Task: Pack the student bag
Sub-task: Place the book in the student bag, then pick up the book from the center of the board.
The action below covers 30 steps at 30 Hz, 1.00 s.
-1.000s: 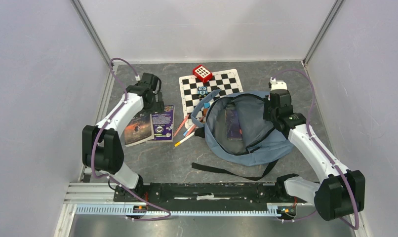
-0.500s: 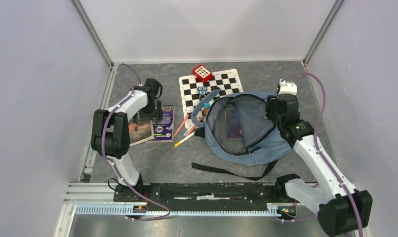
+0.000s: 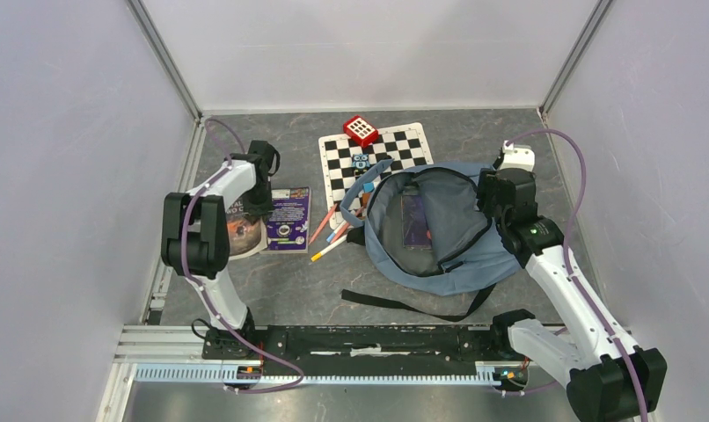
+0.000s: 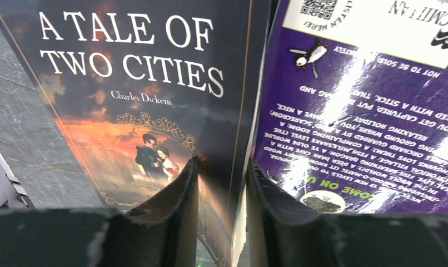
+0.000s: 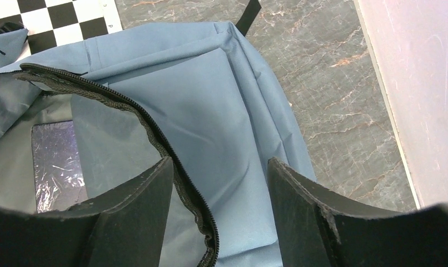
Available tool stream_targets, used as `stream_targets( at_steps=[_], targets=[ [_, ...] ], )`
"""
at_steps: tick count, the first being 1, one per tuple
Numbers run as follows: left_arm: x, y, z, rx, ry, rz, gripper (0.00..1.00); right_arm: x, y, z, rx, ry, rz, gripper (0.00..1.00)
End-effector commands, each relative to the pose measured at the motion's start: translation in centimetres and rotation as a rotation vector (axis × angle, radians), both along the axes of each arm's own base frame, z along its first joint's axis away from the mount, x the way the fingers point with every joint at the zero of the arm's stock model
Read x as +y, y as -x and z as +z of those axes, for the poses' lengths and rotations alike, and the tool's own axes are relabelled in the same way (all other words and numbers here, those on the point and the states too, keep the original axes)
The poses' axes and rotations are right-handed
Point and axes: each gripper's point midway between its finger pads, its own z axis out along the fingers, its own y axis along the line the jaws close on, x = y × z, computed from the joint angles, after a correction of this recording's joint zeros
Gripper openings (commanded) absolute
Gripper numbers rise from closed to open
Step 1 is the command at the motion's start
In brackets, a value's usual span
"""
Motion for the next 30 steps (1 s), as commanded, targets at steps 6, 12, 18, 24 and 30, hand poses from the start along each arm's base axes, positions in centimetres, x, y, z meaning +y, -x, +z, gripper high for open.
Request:
stream_targets(
  at_steps=[6, 12, 18, 24, 30],
  targets=[
    [0.1, 0.1, 1.5, -0.055, 0.06, 0.003, 0.02, -0.5, -0.6, 3.1, -0.1, -0.004, -0.028, 0.68],
    [0.4, -1.0, 5.2, -0.196, 0.051, 0.01, 0.02, -0.8, -0.6, 4.2, -0.125, 0.002, -0.039, 0.68],
    [-0.1, -1.8, 10.2, -0.387, 0.084, -0.023, 0.02, -0.8, -0.5, 6.3, -0.174, -0.003, -0.031, 0.69],
    [-1.5, -2.5, 16.4, -0.579, 0.174, -0.052, 0.02, -0.6, -0.6, 9.8, -0.248, -0.01, -0.011, 0.7],
    [-4.6, -2.5, 22.6, -0.751, 0.343, -0.137, 0.02, 0.9, -1.3, 11.6, -0.281, -0.047, 0.061, 0.7]
  ],
)
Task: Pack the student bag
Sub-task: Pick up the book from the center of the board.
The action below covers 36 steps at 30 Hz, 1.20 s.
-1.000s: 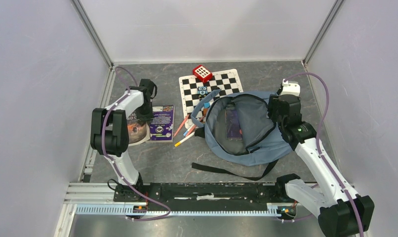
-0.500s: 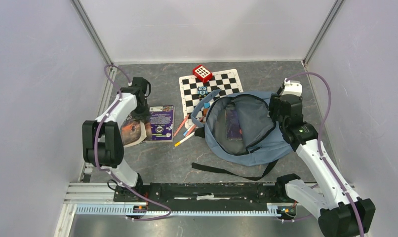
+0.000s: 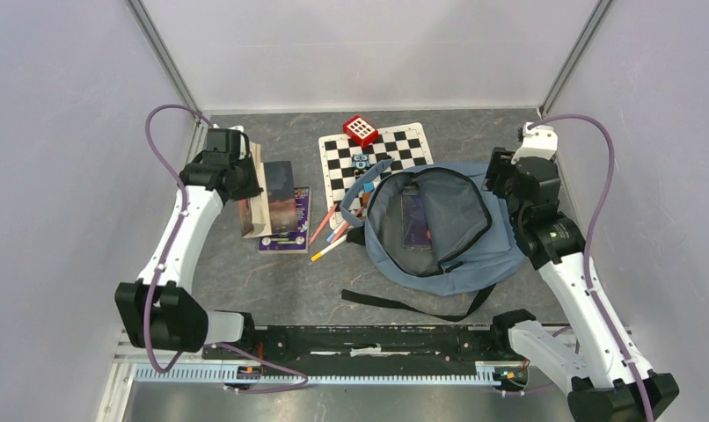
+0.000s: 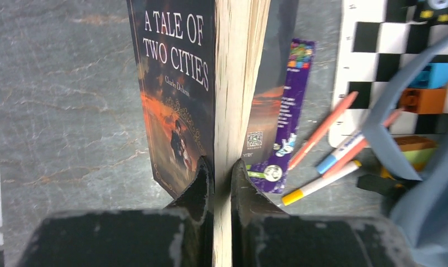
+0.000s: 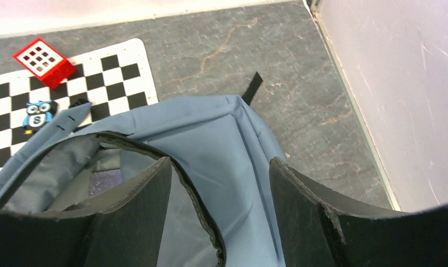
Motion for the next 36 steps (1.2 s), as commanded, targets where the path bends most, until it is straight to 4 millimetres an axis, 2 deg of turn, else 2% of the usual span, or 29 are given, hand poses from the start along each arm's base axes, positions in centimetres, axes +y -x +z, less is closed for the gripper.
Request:
stream_targets(
  at_steps=[1, 3, 6, 12, 17, 25, 31, 36],
  targets=[
    [-3.2, -2.3, 9.6, -0.318, 0.157, -0.112, 0.02, 1.3, -0.9, 3.4, -0.086, -0.028, 0.073, 0.7],
    [-4.4, -2.0, 11.5, -0.367, 0.21, -0.158, 0.02, 2.3, -1.3, 3.6, -0.085, -0.035, 0.128, 0.71],
    [-6.2, -1.4, 14.5, -0.448, 0.289, -0.231, 0.02, 5.4, -2.1, 3.7, -0.072, -0.053, 0.295, 0.74],
    [-9.3, 0.3, 21.0, -0.638, 0.444, -0.384, 0.02, 12.0, -2.1, 4.3, -0.09, -0.17, 0.633, 0.98],
    [-12.4, 1.9, 25.3, -0.746, 0.645, -0.492, 0.02, 15.7, -1.7, 5.7, -0.12, -0.324, 0.788, 0.98],
    [-18.0, 3.6, 27.7, -0.777, 0.769, -0.635, 0.02, 20.7, -1.5, 7.1, -0.116, -0.572, 0.934, 0.98],
    [-22.5, 4.8, 28.7, -0.779, 0.833, -0.724, 0.02, 22.1, -2.0, 8.8, -0.141, -0.656, 0.993, 0.98],
    [-25.1, 5.2, 28.0, -0.746, 0.858, -0.75, 0.02, 22.7, -1.8, 10.2, -0.15, -0.69, 1.028, 0.98]
  ],
)
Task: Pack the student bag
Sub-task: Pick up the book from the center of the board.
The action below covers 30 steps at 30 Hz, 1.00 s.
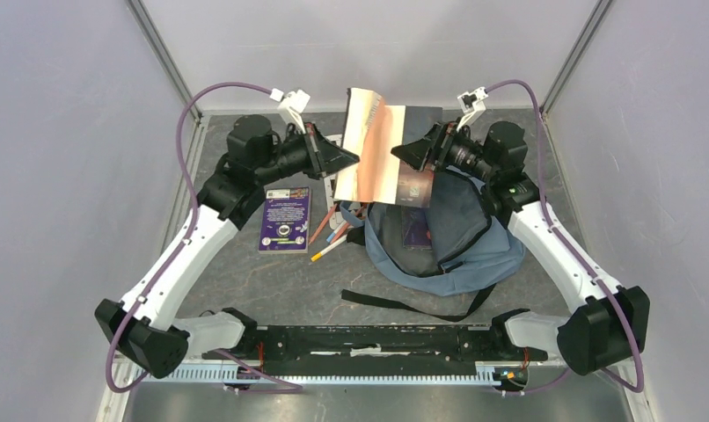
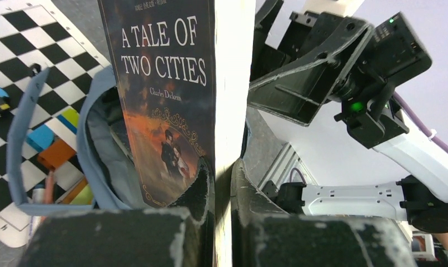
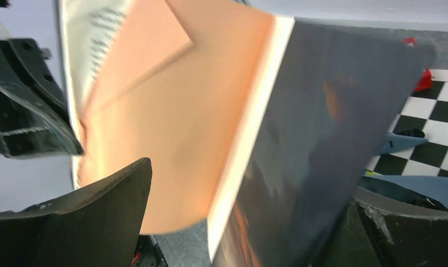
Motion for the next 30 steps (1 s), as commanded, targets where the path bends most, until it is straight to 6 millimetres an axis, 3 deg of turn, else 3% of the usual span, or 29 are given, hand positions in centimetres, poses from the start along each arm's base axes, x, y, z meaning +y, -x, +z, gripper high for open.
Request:
stream_targets(
  at_steps=[1, 9, 15, 21, 30],
  targets=[
    [-1.4, 0.5, 7.9, -0.222, 0.159, -0.001, 0.02, 0.7, 0.9, 5.4, -0.102, -0.099, 0.054, 0.98],
    [-4.5, 0.8, 6.5, -0.213, 0.073, 0.038, 0.02, 0.9, 0.6, 5.7, 0.011, -0.171, 0.012, 0.98],
    [-6.1, 0.5, 3.7, -0.165, -0.057, 0.149, 0.02, 0.9, 0.3, 6.3, 0.064, -0.174, -0.017, 0.98],
    [-8.1, 0.9, 2.5, -0.156, -0.118, 0.144, 0.02, 1.4, 0.8, 5.8, 0.114, -0.182, -0.009, 0.98],
    [-10.9, 1.3, 2.0, -0.203, -0.199, 0.129, 0.02, 1.4, 0.0, 2.0, 0.206, -0.014, -0.105, 0.96]
  ],
)
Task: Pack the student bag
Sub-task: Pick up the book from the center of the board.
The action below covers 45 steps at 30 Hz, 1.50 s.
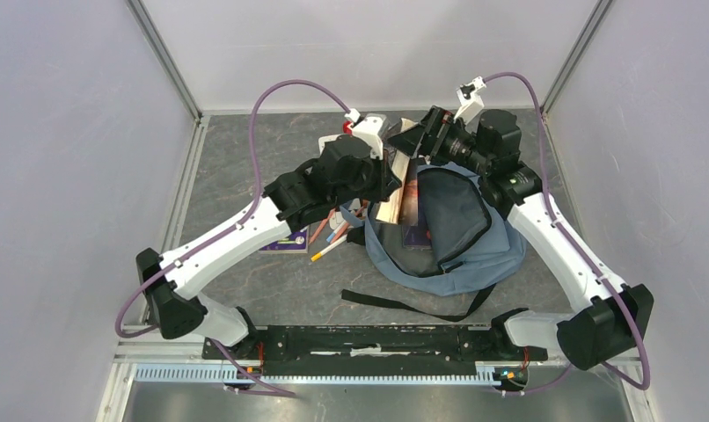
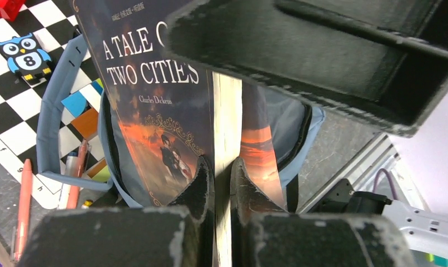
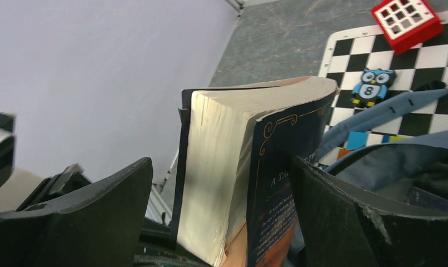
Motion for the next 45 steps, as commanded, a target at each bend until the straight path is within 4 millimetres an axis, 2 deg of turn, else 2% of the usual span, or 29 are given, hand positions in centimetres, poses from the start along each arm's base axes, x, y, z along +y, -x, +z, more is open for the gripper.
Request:
stream_targets(
  at_steps=[1, 4, 7, 9, 11, 12, 13, 15, 17, 19, 20, 22, 24, 26, 27, 29, 30, 33, 38, 45],
  targets=[
    [-2.1, -0.5, 8.1, -0.217, 0.123, -0.02, 0.02, 0.1, -0.2, -0.3, 0.011, 0.096, -0.044, 0.94],
    [-2.7, -0.5, 7.4, -0.229, 0.06, -0.022, 0.02, -0.1, -0.7, -1.3, 0.031, 0.159, -0.086, 0.89],
    [-3.5, -0.3, 6.6, -0.241, -0.006, -0.033, 0.02, 0.1, -1.2, -1.6, 0.034, 0.21, -0.116, 0.8],
    [-3.8, -0.3, 6.0, -0.232, -0.032, -0.038, 0.02, 0.1, -1.5, -1.8, 0.032, 0.236, -0.133, 0.65],
    [-3.8, -0.2, 5.8, -0.231, -0.04, -0.048, 0.02, -0.3, -1.8, -2.1, 0.033, 0.259, -0.16, 0.42],
    [-3.8, -0.1, 5.8, -0.233, -0.043, -0.058, 0.07, -0.5, -2.0, -2.5, 0.036, 0.271, -0.173, 0.29],
    [-3.8, 0.1, 5.9, -0.235, -0.041, -0.064, 0.17, -0.8, -2.1, -2.8, 0.037, 0.283, -0.186, 0.21],
    [-3.5, 0.4, 6.3, -0.241, -0.035, -0.076, 0.47, -1.3, -2.3, -3.1, 0.033, 0.302, -0.211, 0.07],
    [-3.2, 1.0, 6.4, -0.243, -0.031, -0.096, 0.76, -1.8, -2.6, -3.4, 0.024, 0.325, -0.231, 0.0],
    [-2.9, 1.6, 6.1, -0.227, -0.032, -0.133, 0.94, -2.4, -2.9, -3.4, 0.015, 0.34, -0.248, 0.0],
    [-2.8, 2.1, 5.8, -0.21, -0.032, -0.162, 0.99, -2.9, -3.3, -3.4, 0.012, 0.347, -0.261, 0.0],
    [-2.1, 2.4, 5.2, -0.169, -0.035, -0.178, 1.0, -4.2, -3.9, -3.4, 0.006, 0.351, -0.283, 0.0],
    [-0.4, 1.7, 4.5, -0.101, 0.001, -0.145, 1.0, -5.5, -4.5, -2.8, -0.023, 0.352, -0.299, 0.0],
    [1.2, 1.0, 4.2, -0.025, 0.09, -0.139, 1.0, -6.6, -4.9, -1.5, -0.092, 0.345, -0.292, 0.0],
    [2.0, 0.7, 4.8, -0.009, 0.153, -0.135, 1.0, -7.1, -4.9, -0.9, -0.124, 0.348, -0.286, 0.0],
    [3.6, -0.4, 4.7, 0.051, 0.255, -0.116, 1.0, -7.8, -4.9, 0.5, -0.183, 0.348, -0.266, 0.0],
    [3.9, -0.3, 5.2, 0.065, 0.305, -0.14, 1.0, -8.0, -4.7, 1.3, -0.212, 0.339, -0.237, 0.0],
    [5.0, -0.8, 5.1, 0.091, 0.359, -0.154, 1.0, -8.0, -3.6, 3.4, -0.279, 0.283, -0.158, 0.0],
    [5.4, -1.1, 5.0, 0.112, 0.376, -0.166, 1.0, -6.2, -0.3, 6.8, -0.366, 0.085, 0.012, 0.0],
    [5.1, -1.1, 7.1, 0.087, 0.51, -0.223, 1.0, -4.4, 4.7, 11.6, -0.48, -0.162, 0.19, 0.0]
  ],
)
